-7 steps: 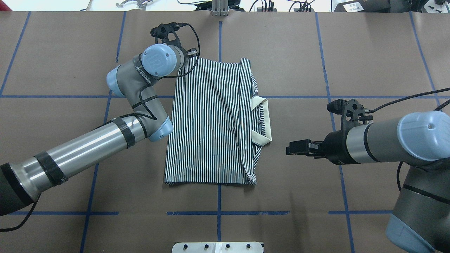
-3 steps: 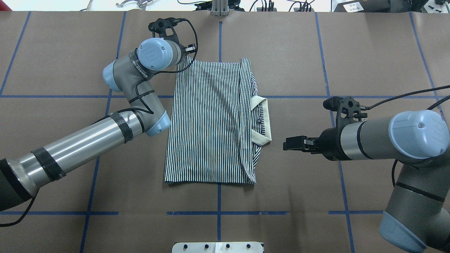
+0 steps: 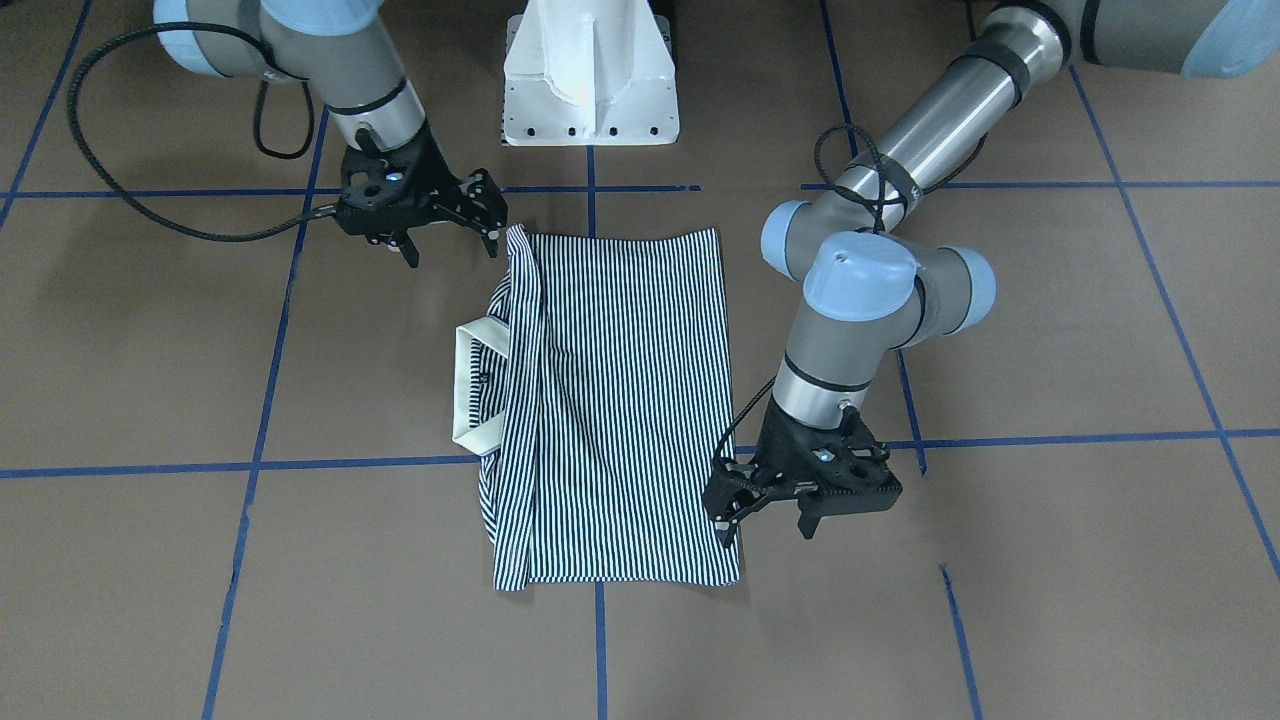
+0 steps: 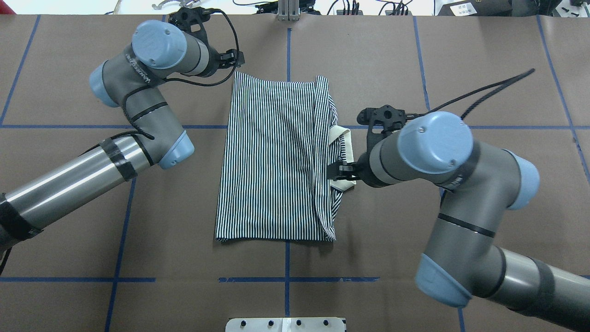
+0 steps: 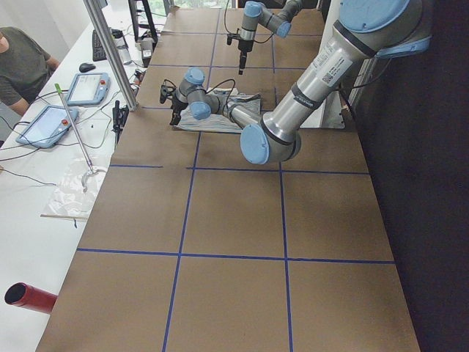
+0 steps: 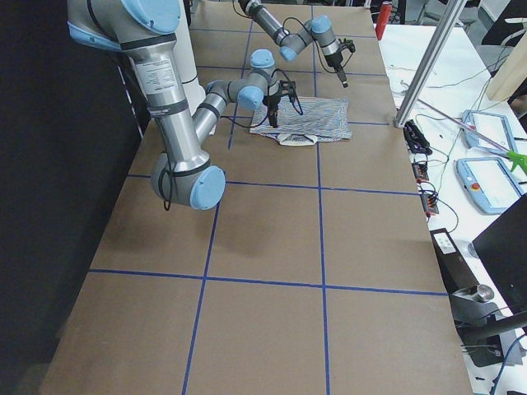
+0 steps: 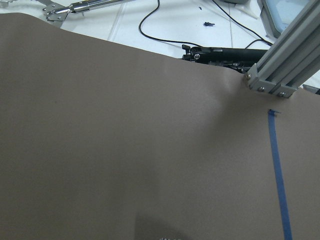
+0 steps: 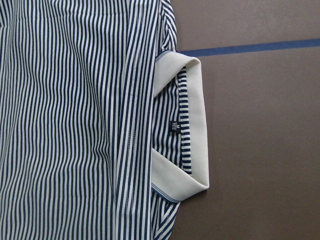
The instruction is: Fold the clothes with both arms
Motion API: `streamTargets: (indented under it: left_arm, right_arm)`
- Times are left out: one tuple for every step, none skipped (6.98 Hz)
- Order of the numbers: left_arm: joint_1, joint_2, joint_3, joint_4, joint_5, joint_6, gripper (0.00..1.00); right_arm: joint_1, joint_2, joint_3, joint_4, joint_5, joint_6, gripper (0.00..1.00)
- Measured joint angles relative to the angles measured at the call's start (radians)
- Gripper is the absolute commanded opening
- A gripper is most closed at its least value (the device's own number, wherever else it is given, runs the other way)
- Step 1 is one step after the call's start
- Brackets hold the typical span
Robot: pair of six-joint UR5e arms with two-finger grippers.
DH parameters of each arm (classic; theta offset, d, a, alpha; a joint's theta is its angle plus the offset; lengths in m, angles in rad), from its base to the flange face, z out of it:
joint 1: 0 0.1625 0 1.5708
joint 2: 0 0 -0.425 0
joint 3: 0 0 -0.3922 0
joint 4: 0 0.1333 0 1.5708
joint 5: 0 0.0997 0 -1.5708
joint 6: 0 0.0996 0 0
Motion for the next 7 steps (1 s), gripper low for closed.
streamTargets:
  left_arm:
    - [-0.001,0.051,-0.072,0.007,-0.003,0.004,1.0]
    - [-0.001,0.076,-0.105,0.009,-0.004,0.006,1.0]
    - [-0.001,0.085,-0.118,0.01,-0.005,0.006,1.0]
    - [-0.001,0.088,-0.124,0.01,-0.005,0.006,1.0]
    - [-0.001,0.089,-0.126,0.01,-0.005,0.006,1.0]
    - [0.0,0.09,-0.126,0.01,-0.004,0.006,1.0]
    - [0.0,0.09,-0.125,0.009,-0.005,0.007,1.0]
  right_arm:
    - [-0.026,0.089,-0.07,-0.084,-0.015,-0.037,1.0]
    - [-0.058,0.145,-0.121,-0.148,-0.028,-0.052,1.0]
    - [-0.092,0.177,-0.156,-0.204,-0.044,-0.057,1.0]
    - [-0.117,0.189,-0.183,-0.231,-0.057,-0.06,1.0]
    - [-0.131,0.193,-0.211,-0.241,-0.062,-0.071,1.0]
    - [-0.137,0.193,-0.234,-0.245,-0.062,-0.089,1.0]
    - [-0.139,0.192,-0.244,-0.247,-0.059,-0.101,1.0]
